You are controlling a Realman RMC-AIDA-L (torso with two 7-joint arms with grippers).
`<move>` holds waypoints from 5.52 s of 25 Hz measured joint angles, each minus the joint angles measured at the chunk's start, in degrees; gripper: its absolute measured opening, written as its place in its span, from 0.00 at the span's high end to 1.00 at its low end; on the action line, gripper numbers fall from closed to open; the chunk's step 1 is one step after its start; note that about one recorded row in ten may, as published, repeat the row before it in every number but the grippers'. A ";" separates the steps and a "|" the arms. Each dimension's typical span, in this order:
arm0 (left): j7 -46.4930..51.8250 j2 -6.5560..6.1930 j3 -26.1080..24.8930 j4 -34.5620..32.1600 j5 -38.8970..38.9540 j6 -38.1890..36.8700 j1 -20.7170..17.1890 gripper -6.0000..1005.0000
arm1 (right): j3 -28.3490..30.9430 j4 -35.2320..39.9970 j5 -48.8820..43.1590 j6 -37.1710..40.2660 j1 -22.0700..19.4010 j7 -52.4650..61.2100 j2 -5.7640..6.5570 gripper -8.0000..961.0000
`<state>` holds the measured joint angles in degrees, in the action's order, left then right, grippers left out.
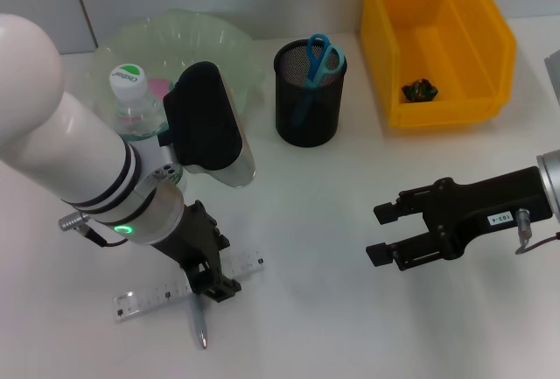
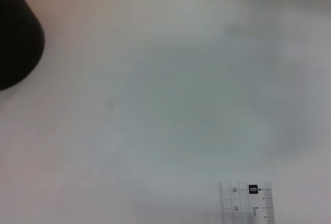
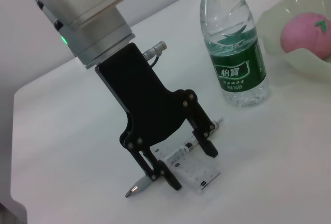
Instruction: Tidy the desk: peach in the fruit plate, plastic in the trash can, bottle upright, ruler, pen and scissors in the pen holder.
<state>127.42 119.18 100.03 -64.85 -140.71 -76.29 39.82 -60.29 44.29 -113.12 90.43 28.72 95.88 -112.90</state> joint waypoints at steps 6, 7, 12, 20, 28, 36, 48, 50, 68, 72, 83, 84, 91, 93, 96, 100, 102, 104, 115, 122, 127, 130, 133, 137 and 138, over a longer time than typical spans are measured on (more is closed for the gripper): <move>-0.13 0.00 0.06 0.00 -0.59 -0.06 0.00 0.43 | 0.00 -0.16 0.01 -0.09 0.04 0.00 -0.11 0.21; -0.14 0.00 0.15 -0.01 -0.63 -0.07 0.00 0.44 | 0.00 -0.16 0.01 -0.11 0.04 0.01 -0.12 0.21; -0.21 0.00 0.42 -0.01 -0.63 -0.07 0.03 0.48 | 0.00 -0.16 0.01 -0.18 0.04 0.01 -0.12 0.21; -0.25 0.00 0.68 -0.01 -0.61 0.04 0.06 0.50 | 0.00 -0.17 0.01 -0.26 0.01 0.01 -0.27 0.21; -0.25 -0.05 0.46 -1.68 -0.39 0.02 -0.72 0.60 | 0.00 -0.26 0.09 -0.27 0.01 0.09 -0.29 0.21; -0.27 -0.54 -10.30 -11.11 7.21 -4.85 -4.73 0.61 | 0.28 -0.08 0.10 -0.24 -0.02 0.10 -0.29 0.21; -3.78 -0.79 -31.47 -11.98 39.61 -14.58 -10.87 0.61 | 0.82 0.18 -0.25 -0.21 0.21 -0.20 0.11 0.21; -5.73 -0.81 -33.92 -8.66 47.24 -15.60 -11.72 0.61 | 0.86 0.18 -0.49 -0.24 0.30 -0.23 0.19 0.21; -51.10 -0.06 -30.63 33.94 88.93 -16.37 -11.48 0.61 | 3.36 1.81 -2.02 -0.01 0.54 -2.04 -0.03 0.21; -64.69 -0.01 -20.27 39.22 102.90 -12.10 -11.35 0.61 | 4.36 1.86 -1.88 0.24 0.55 -2.93 -0.34 0.21; -92.43 0.00 12.19 37.83 136.36 1.45 -14.18 0.61 | 6.25 2.21 -1.57 -0.32 0.83 -4.90 -1.70 0.21; -94.47 0.00 14.18 36.45 137.80 3.06 -14.95 0.61 | 6.90 2.32 -1.56 -0.32 0.83 -5.17 -1.92 0.21; -106.37 0.00 23.38 29.10 148.25 12.89 -18.98 0.61 | 11.71 2.56 -1.51 0.17 0.49 -7.87 -3.72 0.21; -108.36 0.00 26.01 28.61 153.40 14.52 -19.13 0.61 | 14.77 2.56 -1.24 0.28 -0.40 -11.23 -5.16 0.21; -108.49 0.00 27.07 28.59 155.64 15.44 -19.15 0.61 | 16.88 0.01 3.10 0.34 -2.08 -17.87 -6.06 0.21; -108.06 0.00 27.14 28.55 155.75 15.89 -19.17 0.61 | 16.92 -3.72 8.69 0.23 -3.19 -24.21 -6.09 0.21; -108.02 0.00 27.17 28.48 155.76 15.90 -19.17 0.61 | 16.93 -6.71 12.11 -0.05 -3.62 -28.61 -6.11 0.21; -108.00 0.00 27.22 28.11 155.80 15.94 -19.19 0.61 | 16.93 -7.98 13.42 -0.16 -3.71 -30.33 -6.14 0.21; -111.29 0.00 29.42 26.24 161.86 18.09 -17.56 0.61 | 16.65 -25.93 27.30 -3.58 -0.11 -49.52 -6.63 0.21; -115.58 0.00 33.97 24.91 168.10 18.44 -15.38 0.61 | 16.76 -31.40 29.42 -5.63 2.81 -51.87 -6.72 0.21; -121.23 0.00 37.76 23.24 173.50 18.92 -14.90 0.61 | 16.93 -35.46 31.46 -5.80 3.98 -55.14 -6.84 0.21; -126.80 0.00 40.88 21.63 179.17 19.02 -14.70 0.61 | 16.96 -37.23 33.04 -5.84 4.42 -56.70 -6.88 0.21; -128.16 0.00 41.73 21.35 180.47 19.43 -14.41 0.61 | 17.02 -37.93 33.27 -6.40 5.07 -58.12 -6.95 0.21; -128.30 0.00 41.85 21.15 181.01 20.74 -14.30 0.61 | 17.04 -38.90 33.31 -8.13 6.46 -59.64 -6.97 0.21; -128.30 0.00 41.85 21.15 181.01 20.74 -14.30 0.61 | 17.04 -38.90 33.31 -8.13 6.46 -59.64 -6.97 0.21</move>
<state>-0.87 119.18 141.88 -43.70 40.30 -55.56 25.52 -43.25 5.39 -79.80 82.30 35.18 36.24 -119.86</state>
